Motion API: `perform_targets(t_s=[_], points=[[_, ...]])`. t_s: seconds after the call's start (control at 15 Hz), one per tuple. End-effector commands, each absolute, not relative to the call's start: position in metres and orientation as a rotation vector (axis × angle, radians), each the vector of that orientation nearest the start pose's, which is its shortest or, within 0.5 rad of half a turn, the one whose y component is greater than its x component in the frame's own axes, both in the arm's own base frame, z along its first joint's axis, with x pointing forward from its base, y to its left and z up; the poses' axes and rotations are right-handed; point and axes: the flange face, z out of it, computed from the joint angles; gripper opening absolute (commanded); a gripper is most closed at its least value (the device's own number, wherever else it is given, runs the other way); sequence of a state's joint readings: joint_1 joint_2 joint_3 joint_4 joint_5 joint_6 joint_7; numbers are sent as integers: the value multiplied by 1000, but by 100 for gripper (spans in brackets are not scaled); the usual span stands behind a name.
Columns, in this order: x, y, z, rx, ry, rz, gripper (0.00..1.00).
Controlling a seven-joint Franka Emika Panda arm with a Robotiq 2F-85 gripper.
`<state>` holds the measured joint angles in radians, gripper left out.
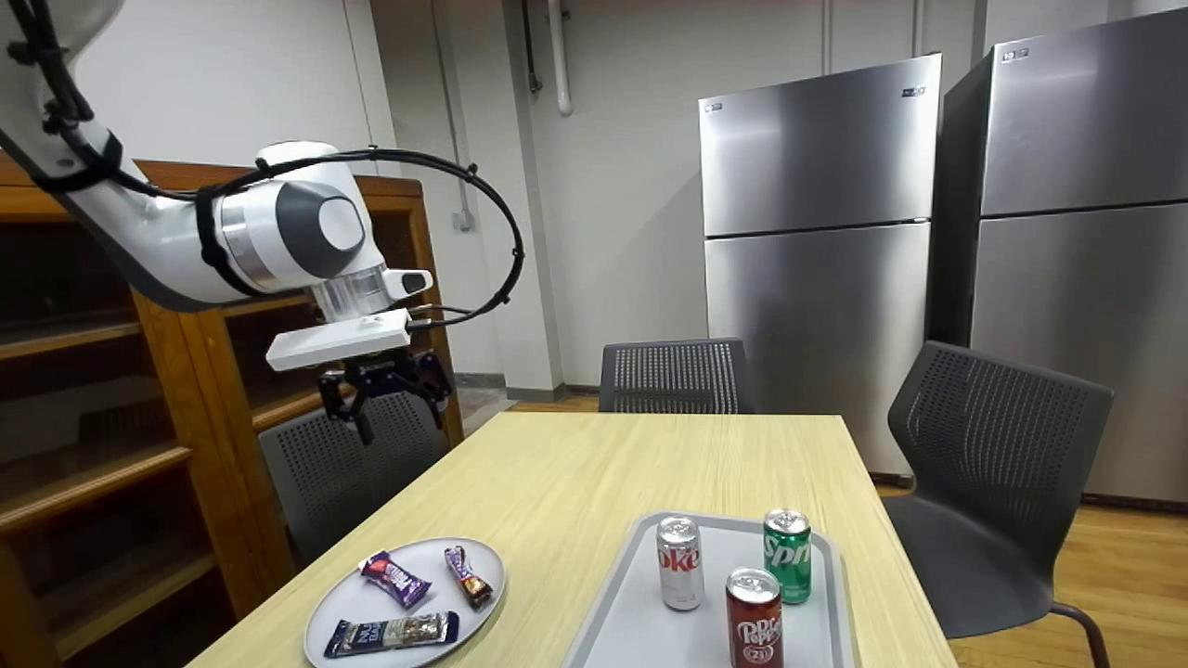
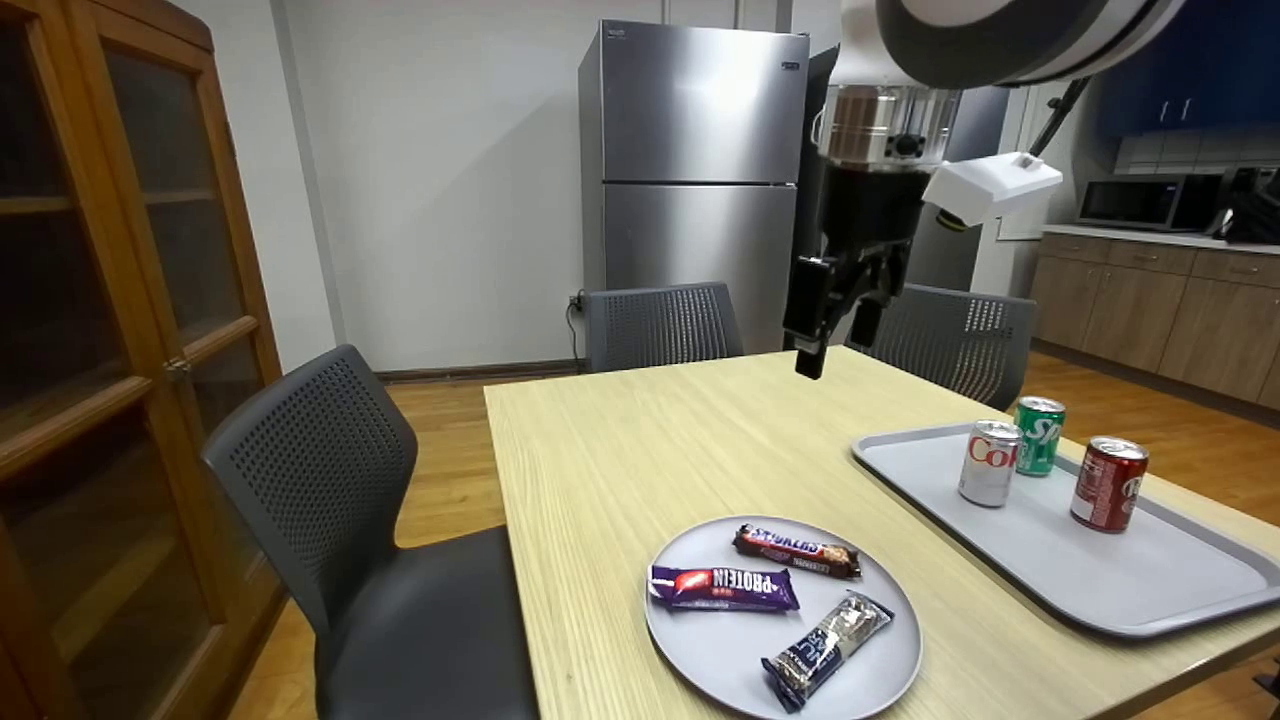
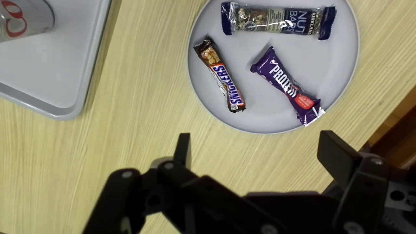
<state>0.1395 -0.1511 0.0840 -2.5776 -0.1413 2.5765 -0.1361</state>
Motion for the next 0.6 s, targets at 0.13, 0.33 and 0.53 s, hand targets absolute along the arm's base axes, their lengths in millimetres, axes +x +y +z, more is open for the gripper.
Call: perform_targets(t_s=[0.13,0.33,0.53], points=[[438,132,302,-3091,-917,-237,100],[435,142,286,-3071,-993,-209,100],[432,150,269,-3047,-1061,-180,100]])
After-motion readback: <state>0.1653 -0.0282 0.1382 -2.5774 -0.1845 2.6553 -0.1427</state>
